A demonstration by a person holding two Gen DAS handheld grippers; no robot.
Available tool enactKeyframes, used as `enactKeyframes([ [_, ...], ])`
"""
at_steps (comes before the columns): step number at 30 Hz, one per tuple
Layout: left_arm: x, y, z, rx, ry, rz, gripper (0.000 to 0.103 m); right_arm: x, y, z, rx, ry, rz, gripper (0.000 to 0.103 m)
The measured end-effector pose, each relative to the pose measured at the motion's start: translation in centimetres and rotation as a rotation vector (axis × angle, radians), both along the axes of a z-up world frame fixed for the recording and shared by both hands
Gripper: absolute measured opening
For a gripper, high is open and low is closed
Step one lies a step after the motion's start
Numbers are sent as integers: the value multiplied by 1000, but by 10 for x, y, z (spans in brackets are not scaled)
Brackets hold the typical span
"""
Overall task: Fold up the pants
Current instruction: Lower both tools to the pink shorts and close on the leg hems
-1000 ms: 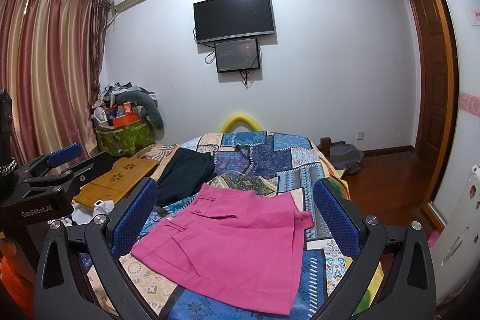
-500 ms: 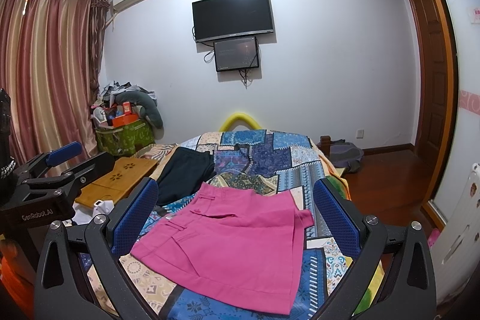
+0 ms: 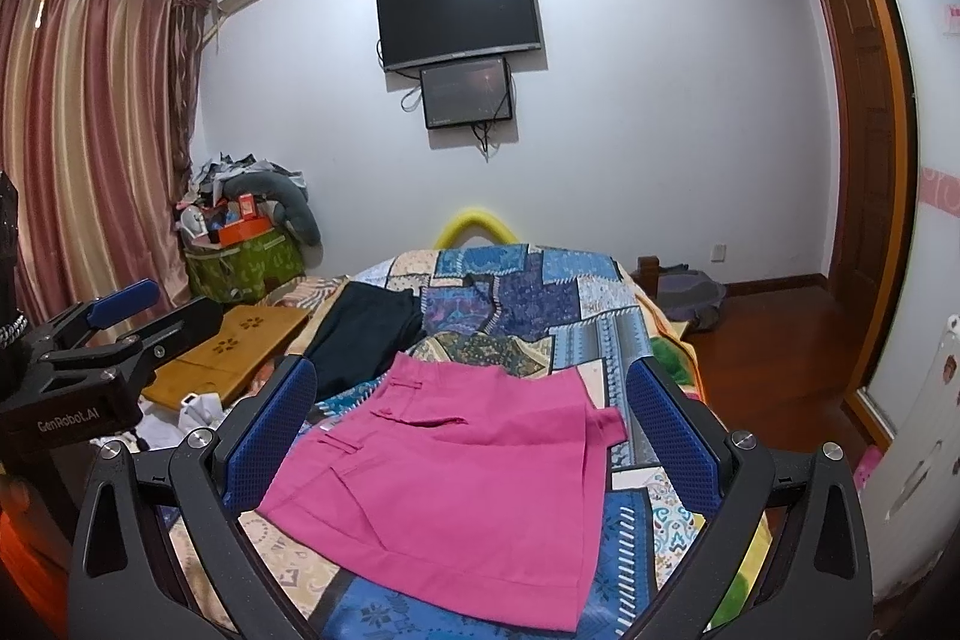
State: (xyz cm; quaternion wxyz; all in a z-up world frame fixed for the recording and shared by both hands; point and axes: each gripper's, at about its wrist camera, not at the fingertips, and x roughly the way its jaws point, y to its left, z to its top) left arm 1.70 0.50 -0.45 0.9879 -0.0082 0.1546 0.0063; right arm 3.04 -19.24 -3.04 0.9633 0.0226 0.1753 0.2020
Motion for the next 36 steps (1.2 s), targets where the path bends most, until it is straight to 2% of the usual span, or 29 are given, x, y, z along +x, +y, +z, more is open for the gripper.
enactKeyframes([
  [3,16,4,-6,-5,30,22,103,9,1,-8,-20,16,-6,103],
  [9,70,26,-36,-24,166,35,103,41,-3,-32,-49,84,-32,103],
  [17,148,54,-94,-6,351,70,103,100,-16,-80,-83,246,-59,103],
  [22,193,77,-130,-43,486,64,103,140,-24,-111,-85,370,-35,103],
  [26,226,88,-158,-4,590,56,103,168,-29,-129,-76,455,-11,102],
  [28,239,94,-167,1,641,39,103,178,-28,-137,-94,481,0,98],
  [31,255,104,-180,-46,711,23,103,192,-26,-147,-123,526,23,89],
  [33,264,107,-189,-62,762,12,100,198,-24,-151,-134,544,45,85],
  [35,269,107,-193,-53,801,3,83,202,-20,-153,-151,550,71,80],
  [36,271,106,-196,-51,822,-4,81,207,-19,-153,-156,550,78,76],
])
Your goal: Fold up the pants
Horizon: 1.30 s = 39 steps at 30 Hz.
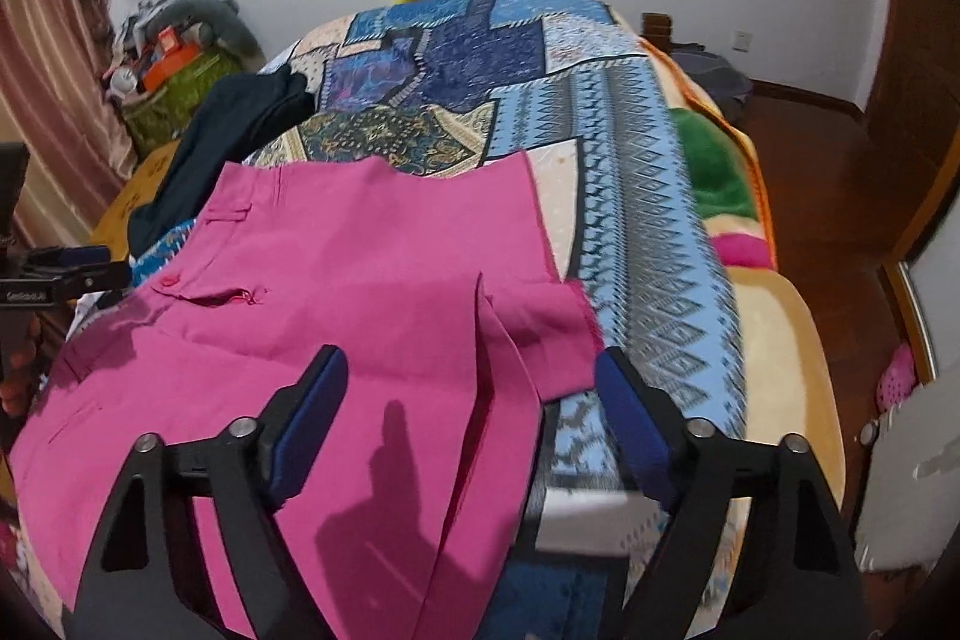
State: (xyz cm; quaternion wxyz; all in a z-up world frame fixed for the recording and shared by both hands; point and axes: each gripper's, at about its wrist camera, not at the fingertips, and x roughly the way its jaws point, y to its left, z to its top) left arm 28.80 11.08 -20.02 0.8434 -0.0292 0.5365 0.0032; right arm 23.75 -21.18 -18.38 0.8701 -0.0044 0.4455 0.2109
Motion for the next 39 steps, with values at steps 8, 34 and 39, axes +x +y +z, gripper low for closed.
enactKeyframes([
  [8,0,-9,-8,-54,65,-61,65,23,4,-7,-4,39,41,50],
  [34,-17,-10,-23,33,70,0,7,31,26,-16,-57,29,76,3],
  [39,-19,-9,-25,28,69,3,7,44,24,-32,-28,124,63,3],
])
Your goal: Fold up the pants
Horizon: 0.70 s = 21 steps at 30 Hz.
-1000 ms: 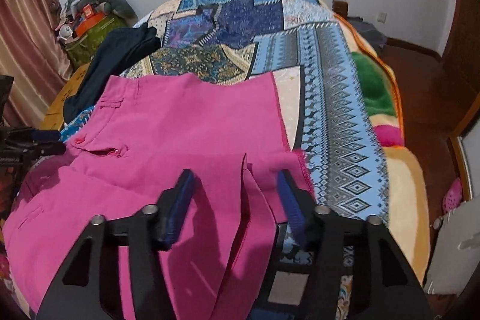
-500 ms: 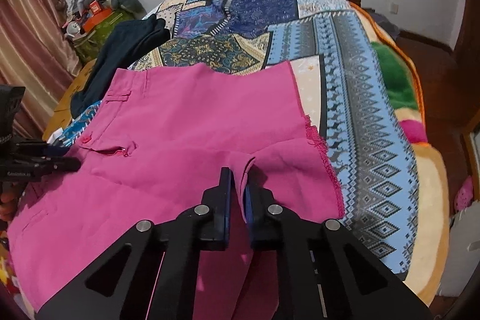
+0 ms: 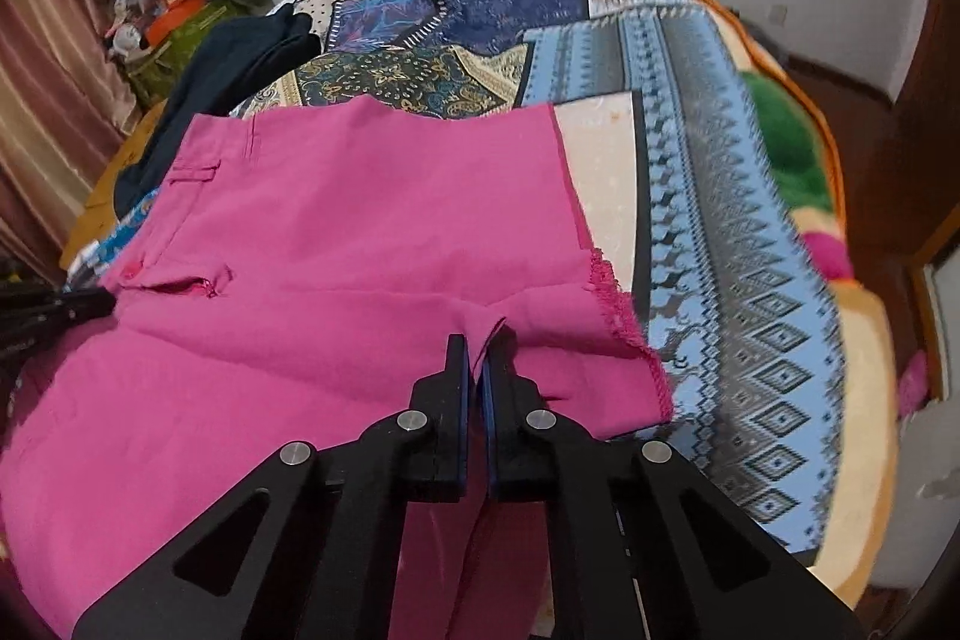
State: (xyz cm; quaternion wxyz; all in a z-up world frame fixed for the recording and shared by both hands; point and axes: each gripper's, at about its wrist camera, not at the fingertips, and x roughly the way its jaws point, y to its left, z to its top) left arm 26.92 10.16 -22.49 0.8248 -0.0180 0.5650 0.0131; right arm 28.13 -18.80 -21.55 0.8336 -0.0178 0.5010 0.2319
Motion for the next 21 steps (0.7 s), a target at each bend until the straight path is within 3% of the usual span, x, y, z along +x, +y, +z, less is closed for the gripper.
enactKeyframes([
  [5,-1,-1,6,21,-6,-44,11,-4,-4,6,5,10,4,5],
  [12,4,10,24,0,-28,-45,19,-19,-12,31,-24,-41,-8,13],
  [14,9,16,29,-19,-34,-33,26,-23,-17,41,-19,-67,-15,19],
  [16,15,19,30,-56,-28,-28,29,-24,-22,48,1,-81,-29,33],
  [18,26,25,28,-122,-5,-16,31,-23,-29,54,24,-93,-46,39],
  [21,40,29,20,-147,27,-1,34,-18,-36,59,33,-107,-76,45],
])
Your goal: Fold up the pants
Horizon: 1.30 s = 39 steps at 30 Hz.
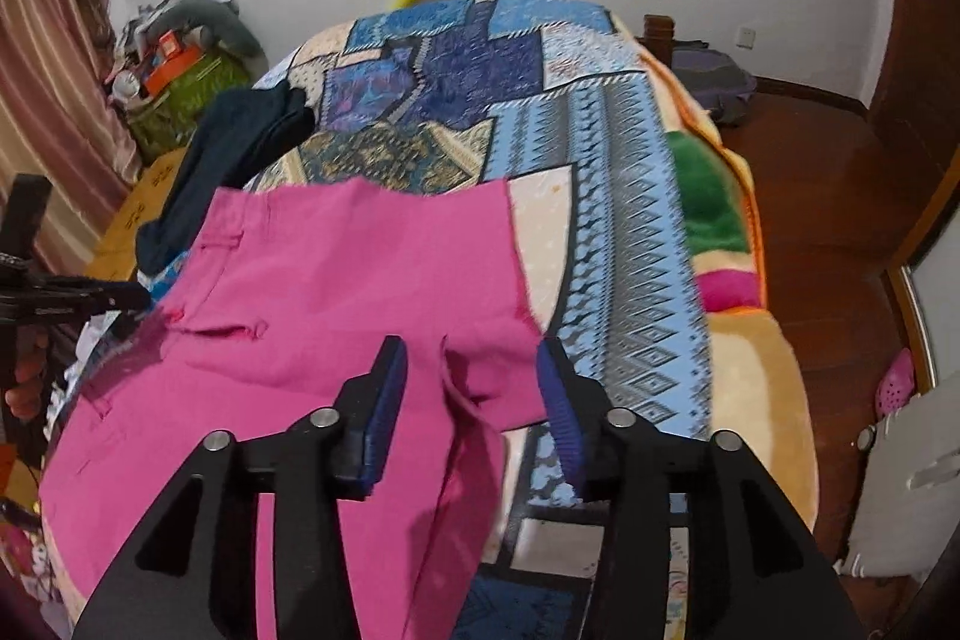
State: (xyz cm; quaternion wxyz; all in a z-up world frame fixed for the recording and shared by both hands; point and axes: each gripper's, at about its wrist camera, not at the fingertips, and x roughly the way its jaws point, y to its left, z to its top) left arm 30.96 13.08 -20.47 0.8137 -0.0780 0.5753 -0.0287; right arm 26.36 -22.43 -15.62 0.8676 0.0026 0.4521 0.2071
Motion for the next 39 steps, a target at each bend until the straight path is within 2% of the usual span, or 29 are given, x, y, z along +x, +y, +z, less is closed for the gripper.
enactKeyframes([
  [4,18,5,-18,4,47,25,40,10,-6,-3,6,0,-36,45],
  [9,32,12,-35,-22,76,45,41,25,-8,-23,13,44,-55,45],
  [14,38,1,-38,-43,85,-16,41,37,-2,-51,26,124,-47,45],
  [15,38,-3,-39,-27,77,-27,38,38,0,-53,27,127,-41,45],
  [17,37,-9,-39,14,64,-54,14,39,3,-56,24,118,-35,44],
  [19,35,-13,-38,64,42,-60,8,39,8,-57,7,116,-16,28],
  [22,31,-17,-36,123,31,-50,6,37,17,-59,-56,109,47,9],
  [25,24,-27,-24,228,-33,-60,6,32,24,-58,-129,63,97,5],
  [29,15,-31,-6,315,-118,-41,6,22,23,-47,-181,-24,119,3],
  [31,14,-28,-5,315,-121,-34,6,20,20,-46,-185,-27,122,3],
  [36,19,-22,-32,284,-25,-44,7,31,19,-63,-194,51,101,4],
  [39,15,-19,-31,275,-40,-62,10,33,18,-58,-192,64,100,4],
])
